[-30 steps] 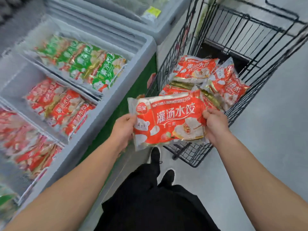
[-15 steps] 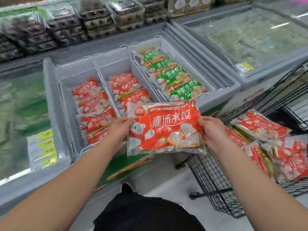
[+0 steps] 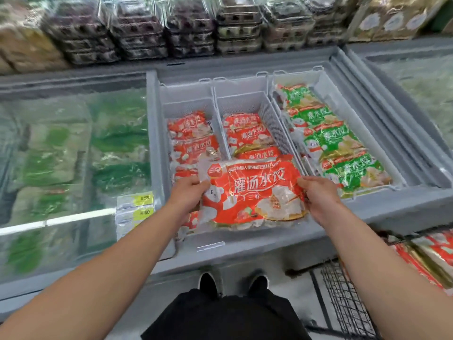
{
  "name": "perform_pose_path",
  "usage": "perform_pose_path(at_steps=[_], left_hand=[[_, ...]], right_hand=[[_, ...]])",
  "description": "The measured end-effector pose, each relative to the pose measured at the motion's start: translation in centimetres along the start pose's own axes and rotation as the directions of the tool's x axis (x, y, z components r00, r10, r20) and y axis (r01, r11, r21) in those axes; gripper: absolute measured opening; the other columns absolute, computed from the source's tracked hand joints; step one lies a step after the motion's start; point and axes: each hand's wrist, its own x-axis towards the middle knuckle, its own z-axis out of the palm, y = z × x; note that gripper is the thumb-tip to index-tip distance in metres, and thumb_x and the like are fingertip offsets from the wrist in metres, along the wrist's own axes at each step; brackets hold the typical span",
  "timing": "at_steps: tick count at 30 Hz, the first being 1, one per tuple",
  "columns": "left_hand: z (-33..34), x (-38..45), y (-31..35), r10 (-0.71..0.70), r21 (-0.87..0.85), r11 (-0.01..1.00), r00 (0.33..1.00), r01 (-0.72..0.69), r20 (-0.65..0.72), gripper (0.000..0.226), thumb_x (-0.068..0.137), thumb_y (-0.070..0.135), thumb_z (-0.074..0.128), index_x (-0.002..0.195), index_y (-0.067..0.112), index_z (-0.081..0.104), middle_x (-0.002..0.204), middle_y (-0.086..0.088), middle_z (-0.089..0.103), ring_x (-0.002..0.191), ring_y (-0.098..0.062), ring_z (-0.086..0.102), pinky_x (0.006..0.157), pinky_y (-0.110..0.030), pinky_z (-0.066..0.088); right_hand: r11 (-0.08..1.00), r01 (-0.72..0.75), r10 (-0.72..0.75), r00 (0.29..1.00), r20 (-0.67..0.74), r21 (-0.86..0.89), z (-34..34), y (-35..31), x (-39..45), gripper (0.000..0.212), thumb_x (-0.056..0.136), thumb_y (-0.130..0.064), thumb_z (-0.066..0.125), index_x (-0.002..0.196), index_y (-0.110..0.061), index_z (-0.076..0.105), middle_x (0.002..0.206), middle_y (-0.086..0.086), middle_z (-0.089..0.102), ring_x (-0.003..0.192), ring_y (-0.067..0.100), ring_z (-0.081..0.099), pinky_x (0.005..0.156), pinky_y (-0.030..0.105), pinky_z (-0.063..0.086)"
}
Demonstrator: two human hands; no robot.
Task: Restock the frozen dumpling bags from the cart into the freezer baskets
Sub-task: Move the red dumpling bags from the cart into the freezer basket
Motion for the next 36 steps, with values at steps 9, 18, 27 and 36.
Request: perform_pose_path(at_steps=[9,18,27,36], left_hand=[[0.8,5.0,2.4,-0.126,-0.173,0.978,0.991,0.119,-0.032,0.011,0.09,0.0,0.063,0.088,0.006,0.071,0.1,-0.018,0.074,0.092,-0.033,0.071,0.083,-0.044,0.058],[7.7,15.1,8.7,-0.254,-0.274,0.937,0.961,0.216,-0.11,0.016,0.092,-0.001,0.061,0.101,0.004,0.072,0.097,-0.015,0.077,0.091,-0.032,0.075,0.088,-0.054,0.058],[13.0,28.5,14.1,-0.305,-0.263,0.936,0.909,0.232,-0.283,0.023,0.092,0.0,0.059,0.081,0.019,0.068,0.086,-0.009,0.075,0.082,-0.029,0.073,0.076,-0.05,0.061],[14.1,40.1,17.1,-0.312,-0.189,0.947,0.874,0.258,-0.373,0.022,0.091,-0.002,0.058,0.083,0.016,0.067,0.086,-0.008,0.072,0.072,-0.018,0.067,0.061,-0.029,0.058]], right_hand=[[0.996,-0.084,0.084,0.993,0.079,-0.003,4.3,-3.0,6.2,0.013,0.095,0.003,0.055,0.095,-0.003,0.066,0.084,0.012,0.071,0.073,0.022,0.068,0.07,0.036,0.056],[0.979,-0.011,0.031,0.995,0.098,-0.204,5.3,-7.9,20.3,0.016,0.087,-0.013,0.064,0.074,-0.019,0.071,0.083,0.003,0.075,0.088,0.028,0.071,0.088,0.048,0.058],[0.952,0.058,-0.023,0.993,0.118,-0.299,10.3,-12.1,35.2,0.024,0.09,-0.012,0.062,0.07,-0.024,0.065,0.083,0.0,0.071,0.089,0.023,0.067,0.089,0.042,0.056],[0.901,0.169,-0.105,0.978,0.178,-0.398,16.6,-14.1,46.0,0.018,0.089,-0.021,0.061,0.074,-0.025,0.07,0.089,-0.001,0.074,0.091,0.024,0.069,0.09,0.041,0.056]])
